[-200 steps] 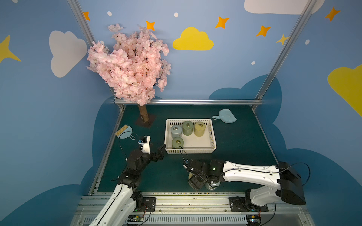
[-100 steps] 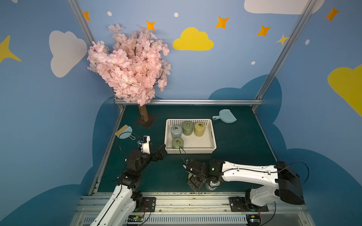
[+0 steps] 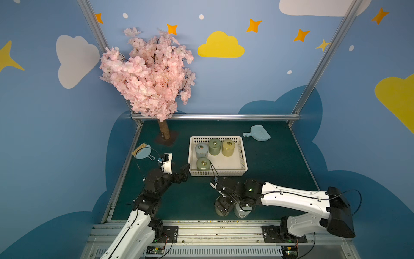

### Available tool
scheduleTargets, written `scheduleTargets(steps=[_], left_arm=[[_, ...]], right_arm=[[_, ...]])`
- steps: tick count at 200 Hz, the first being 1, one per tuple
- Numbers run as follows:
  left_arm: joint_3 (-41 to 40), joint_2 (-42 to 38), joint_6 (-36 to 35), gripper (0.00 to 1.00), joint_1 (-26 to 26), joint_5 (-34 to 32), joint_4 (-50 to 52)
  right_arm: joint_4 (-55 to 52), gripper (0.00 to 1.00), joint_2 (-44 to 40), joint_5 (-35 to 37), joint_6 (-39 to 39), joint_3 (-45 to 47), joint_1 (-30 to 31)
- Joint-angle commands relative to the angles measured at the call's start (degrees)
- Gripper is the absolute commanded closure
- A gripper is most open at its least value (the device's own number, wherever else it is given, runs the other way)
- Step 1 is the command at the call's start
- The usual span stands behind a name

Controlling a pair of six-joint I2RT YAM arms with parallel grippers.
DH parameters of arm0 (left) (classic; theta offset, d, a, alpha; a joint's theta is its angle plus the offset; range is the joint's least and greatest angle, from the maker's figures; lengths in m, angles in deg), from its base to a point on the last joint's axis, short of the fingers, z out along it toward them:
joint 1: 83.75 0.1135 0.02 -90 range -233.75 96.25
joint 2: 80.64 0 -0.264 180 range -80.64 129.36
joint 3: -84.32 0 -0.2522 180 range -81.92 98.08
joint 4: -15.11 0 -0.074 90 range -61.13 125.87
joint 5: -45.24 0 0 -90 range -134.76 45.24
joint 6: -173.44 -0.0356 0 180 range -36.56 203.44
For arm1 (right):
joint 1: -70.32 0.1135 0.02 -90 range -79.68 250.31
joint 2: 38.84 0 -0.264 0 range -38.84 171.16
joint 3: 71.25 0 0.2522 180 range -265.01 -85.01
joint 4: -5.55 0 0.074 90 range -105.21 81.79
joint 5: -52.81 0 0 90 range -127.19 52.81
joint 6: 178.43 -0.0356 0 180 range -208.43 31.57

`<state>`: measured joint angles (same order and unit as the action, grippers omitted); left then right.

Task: Take the tea canister out of the basket
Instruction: Place the tea canister at the center of the board, then pick up the tea canister from the basket.

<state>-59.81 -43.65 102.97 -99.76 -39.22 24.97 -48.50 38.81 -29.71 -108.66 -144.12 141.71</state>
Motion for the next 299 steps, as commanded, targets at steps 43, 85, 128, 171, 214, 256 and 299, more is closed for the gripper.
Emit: scheduleTargets(steps=[43,85,128,171,214,256,299], left_arm=[[10.5,7.5,0.0,0.00,-2.0,1.0,9.3],[17.9,14.0,-0.5,0.00,-3.4,2.3,15.9],[28.5,25.7,-2.5,0.00,-6.1,4.2,25.6],[39.8,38.1,-4.2,0.00,-9.2,4.4,36.6],[46.7,46.5,-5.7,0.00,-11.8,-0.7,43.5],[50.9,52.3,-6.6,0.00,-13.8,-5.1,46.1],[53.5,57.7,-7.2,0.00,-14.5,-6.8,46.7]], right_arm=[[-1.5,0.01,-11.8,-3.4,4.3,2.1,-11.6],[-1.1,0.01,-18.7,-0.8,4.3,6.0,-19.5],[3.2,0.02,-23.9,2.0,6.7,11.1,-25.1],[6.7,0.01,-26.9,2.8,6.1,14.6,-27.0],[8.1,0.01,-27.5,6.7,3.4,17.6,-27.2],[9.0,0.01,-29.3,10.1,2.2,19.7,-27.2],[13.3,0.01,-30.4,10.3,1.9,23.5,-27.1]])
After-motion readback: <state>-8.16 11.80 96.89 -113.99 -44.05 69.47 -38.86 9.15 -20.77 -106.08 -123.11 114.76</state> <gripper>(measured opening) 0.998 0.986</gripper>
